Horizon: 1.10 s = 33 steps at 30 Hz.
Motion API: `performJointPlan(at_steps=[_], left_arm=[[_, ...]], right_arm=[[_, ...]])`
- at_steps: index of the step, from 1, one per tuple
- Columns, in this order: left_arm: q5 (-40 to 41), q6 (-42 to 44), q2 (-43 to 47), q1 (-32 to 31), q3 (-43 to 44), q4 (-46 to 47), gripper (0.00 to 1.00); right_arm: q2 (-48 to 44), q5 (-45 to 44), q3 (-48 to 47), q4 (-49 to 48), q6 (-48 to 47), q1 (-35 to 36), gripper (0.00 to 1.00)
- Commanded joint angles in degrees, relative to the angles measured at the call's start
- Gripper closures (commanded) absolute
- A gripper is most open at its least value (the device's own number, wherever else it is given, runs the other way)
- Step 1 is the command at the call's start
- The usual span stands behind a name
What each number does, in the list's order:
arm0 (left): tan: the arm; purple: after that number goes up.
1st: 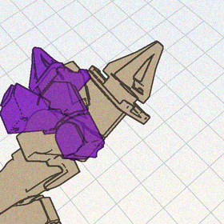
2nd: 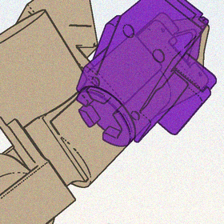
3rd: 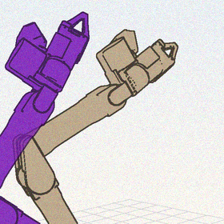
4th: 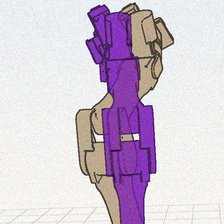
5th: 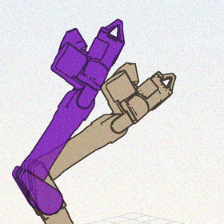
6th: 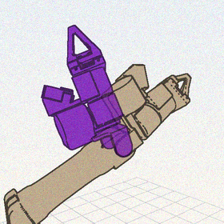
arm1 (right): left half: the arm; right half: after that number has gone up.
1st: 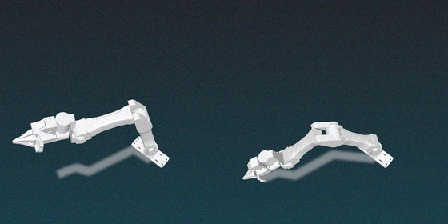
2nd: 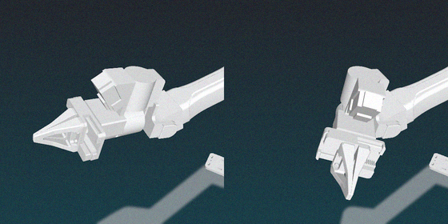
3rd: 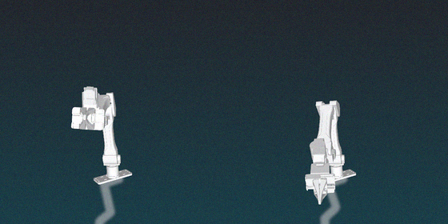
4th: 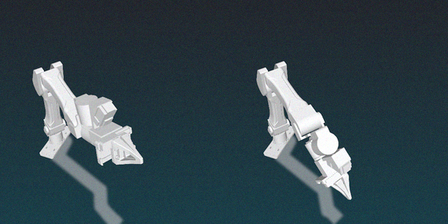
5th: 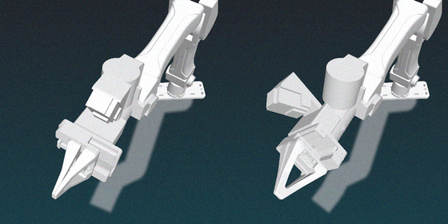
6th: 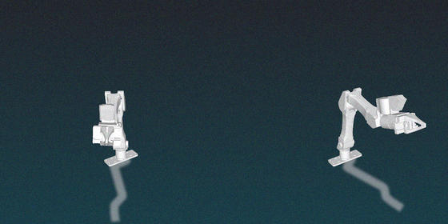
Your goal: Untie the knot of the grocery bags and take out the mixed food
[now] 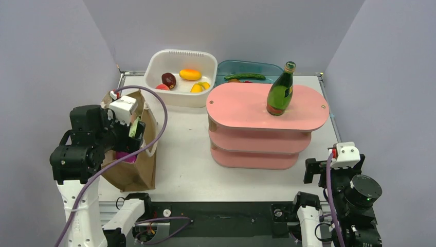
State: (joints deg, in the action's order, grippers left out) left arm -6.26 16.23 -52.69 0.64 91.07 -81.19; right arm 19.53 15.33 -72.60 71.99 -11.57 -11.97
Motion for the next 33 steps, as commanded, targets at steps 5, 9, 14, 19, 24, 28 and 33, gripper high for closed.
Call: performJointPlan(at_steps=[5, 9, 14, 19, 24, 28, 33], left_arm=[[-23.31, 4.59, -2.28, -0.1, 2.94, 10.48, 0.12], [-31.82, -2.9, -0.72, -2.75, -5.62, 24.28, 0.12], [-30.58, -6.41, -1.71, -9.93, -15.48, 35.7, 0.12], [-30.13, -15.06, -2.53, -12.66, -24.73, 48.25, 0.16], [-31.51, -20.68, -2.32, -15.28, -32.48, 56.46, 0.21], [-31.1, -22.67, -4.37, -19.03, -36.08, 59.29, 0.27], [-30.61, -23.49, -7.19, -22.77, -38.7, 63.73, 0.29]], right_arm=[[0.55, -7.36, 2.15, -5.98, 16.85, 0.51, 0.12], [1.42, -10.94, 5.11, -10.92, 25.5, 1.18, 0.18], [2.0, -9.89, 10.58, -14.56, 25.53, 1.63, 0.24], [5.22, -11.19, 11.47, -15.25, 27.36, 2.56, 0.28], [5.38, -5.31, 13.08, -11.07, 33.39, -0.47, 0.31], [5.08, 2.45, 17.25, -9.1, 40.05, -5.56, 0.33], [5.1, 8.59, 23.72, -11.56, 45.31, -8.43, 0.37]])
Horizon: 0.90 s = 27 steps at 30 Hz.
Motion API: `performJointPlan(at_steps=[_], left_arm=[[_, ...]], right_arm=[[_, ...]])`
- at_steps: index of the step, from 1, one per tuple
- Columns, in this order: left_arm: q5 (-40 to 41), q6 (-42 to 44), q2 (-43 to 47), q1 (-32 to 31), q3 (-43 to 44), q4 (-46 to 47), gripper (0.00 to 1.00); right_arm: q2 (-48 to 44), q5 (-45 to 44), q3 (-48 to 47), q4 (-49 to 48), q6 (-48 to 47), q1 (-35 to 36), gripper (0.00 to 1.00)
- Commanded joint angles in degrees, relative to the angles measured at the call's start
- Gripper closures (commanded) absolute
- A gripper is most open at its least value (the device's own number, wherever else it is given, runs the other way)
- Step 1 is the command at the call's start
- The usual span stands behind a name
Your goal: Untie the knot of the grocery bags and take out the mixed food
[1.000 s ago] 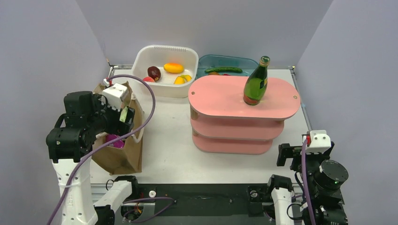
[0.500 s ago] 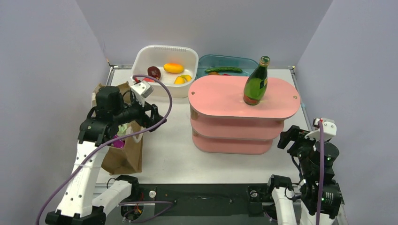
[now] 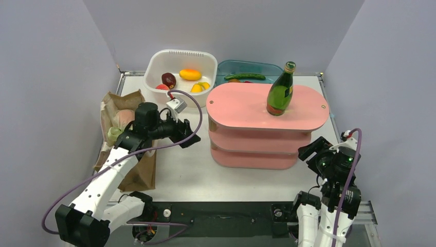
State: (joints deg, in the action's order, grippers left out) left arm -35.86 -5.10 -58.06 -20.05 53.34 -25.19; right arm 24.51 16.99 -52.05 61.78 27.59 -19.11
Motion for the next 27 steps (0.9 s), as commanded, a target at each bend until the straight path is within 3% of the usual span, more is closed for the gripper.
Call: performJointPlan(at_steps=[1, 13, 19, 27], left_arm=[[-1.11, -2.35, -2.2, -2.46, -1.45, 8.48, 0.29], [-6.2, -0.27, -3.97, -1.11, -7.66, 14.43, 0.32], [-6.86, -0.89, -4.99, -0.89, -8.56, 17.78, 0.34], [-7.38, 1.78, -9.49, -1.59, -8.15, 20.74, 0.37]], right_arm=[[-0.34, 8.04, 4.61, -1.8, 6.37, -1.41, 0.38], [-3.79, 15.81, 16.89, -10.71, 9.88, -2.87, 0.45], [-5.15, 19.14, 17.52, -15.36, 10.63, -3.03, 0.53], [-4.77, 15.64, 17.04, -20.8, 11.81, -3.02, 0.62]])
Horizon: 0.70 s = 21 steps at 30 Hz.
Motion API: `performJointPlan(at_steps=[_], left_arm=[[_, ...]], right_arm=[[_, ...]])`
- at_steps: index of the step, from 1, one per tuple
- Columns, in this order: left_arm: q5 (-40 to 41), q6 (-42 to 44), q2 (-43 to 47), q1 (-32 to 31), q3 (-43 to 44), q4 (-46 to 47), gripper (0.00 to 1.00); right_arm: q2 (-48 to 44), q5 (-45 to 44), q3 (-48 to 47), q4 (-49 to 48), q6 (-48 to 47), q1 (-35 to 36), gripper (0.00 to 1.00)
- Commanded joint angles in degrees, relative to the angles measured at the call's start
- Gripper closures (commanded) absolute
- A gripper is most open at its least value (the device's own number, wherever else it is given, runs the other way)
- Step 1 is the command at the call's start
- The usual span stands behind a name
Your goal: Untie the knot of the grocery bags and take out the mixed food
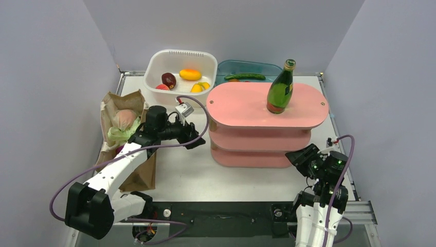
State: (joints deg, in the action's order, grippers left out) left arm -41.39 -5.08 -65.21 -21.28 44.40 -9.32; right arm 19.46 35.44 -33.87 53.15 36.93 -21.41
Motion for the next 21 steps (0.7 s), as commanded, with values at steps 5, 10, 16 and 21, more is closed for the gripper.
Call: performJointPlan(at_steps=[5, 10, 16, 21], left_arm=[[-2.06, 2.5, -5.61, -1.13, 2.04, 7.09, 0.39], [-3.38, 3.55, -8.44, -2.78, 2.39, 11.1, 0.41], [-4.7, 4.32, -9.7, -5.42, 0.78, 20.59, 0.43], [-4.0, 4.79, -11.9, -7.93, 0.99, 23.69, 0.45]], right_arm=[[1.5, -5.82, -1.08, -14.15, 2.75, -0.78, 0.63], [2.4, -8.43, -0.16, -16.3, 3.37, -0.82, 0.64], [4.32, -10.22, -0.12, -19.46, 4.08, -0.82, 0.64], [6.9, -11.98, -0.41, -22.35, 4.09, -0.98, 0.65]])
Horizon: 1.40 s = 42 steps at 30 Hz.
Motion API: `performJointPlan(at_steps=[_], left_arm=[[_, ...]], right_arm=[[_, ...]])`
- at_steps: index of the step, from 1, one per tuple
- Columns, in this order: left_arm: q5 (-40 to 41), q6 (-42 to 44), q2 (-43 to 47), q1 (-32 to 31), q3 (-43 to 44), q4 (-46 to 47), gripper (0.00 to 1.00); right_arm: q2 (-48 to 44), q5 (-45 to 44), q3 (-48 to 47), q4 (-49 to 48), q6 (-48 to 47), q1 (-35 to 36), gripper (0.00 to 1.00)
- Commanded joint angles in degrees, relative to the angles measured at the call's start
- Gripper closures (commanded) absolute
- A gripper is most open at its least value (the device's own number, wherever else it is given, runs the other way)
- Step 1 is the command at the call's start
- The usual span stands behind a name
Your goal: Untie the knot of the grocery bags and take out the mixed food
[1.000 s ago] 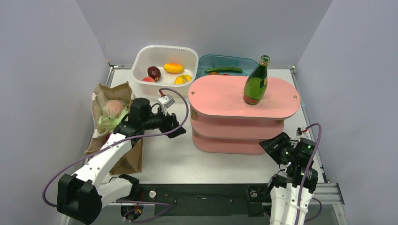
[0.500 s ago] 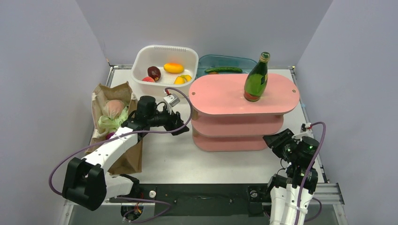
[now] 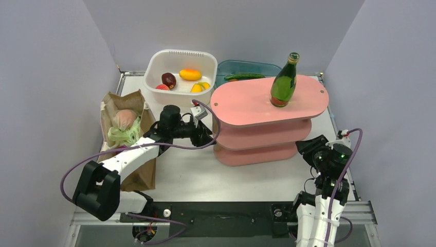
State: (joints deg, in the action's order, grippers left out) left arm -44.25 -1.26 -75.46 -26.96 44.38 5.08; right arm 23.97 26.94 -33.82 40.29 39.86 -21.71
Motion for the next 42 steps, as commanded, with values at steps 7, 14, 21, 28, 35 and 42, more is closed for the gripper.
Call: performJointPlan(at_steps=[7, 14, 21, 28, 35, 42], left_arm=[[0.86, 0.93, -6.11, -5.36, 3.81, 13.61, 0.48], [3.8, 0.99, -11.04, -9.63, 8.04, 16.37, 0.49], [6.02, 0.28, -17.45, -13.96, 14.69, 17.58, 0.51], [7.06, 0.06, -22.43, -16.61, 19.75, 17.66, 0.52], [8.62, -0.1, -28.77, -18.5, 26.91, 17.08, 0.53], [9.7, -0.98, -35.27, -20.5, 34.55, 17.93, 0.54]], right_arm=[[7.0, -5.4, -2.63, -13.2, -0.07, -1.77, 0.67], [13.26, -5.64, -4.58, -18.18, -1.43, -4.68, 0.68], [20.34, -4.15, -5.9, -23.75, -1.89, -7.46, 0.69], [27.95, -3.49, -8.25, -31.23, -2.11, -8.06, 0.69], [37.69, -3.7, -12.31, -37.97, -2.22, -8.62, 0.7], [46.08, -3.46, -17.83, -42.07, -2.35, -10.03, 0.7]])
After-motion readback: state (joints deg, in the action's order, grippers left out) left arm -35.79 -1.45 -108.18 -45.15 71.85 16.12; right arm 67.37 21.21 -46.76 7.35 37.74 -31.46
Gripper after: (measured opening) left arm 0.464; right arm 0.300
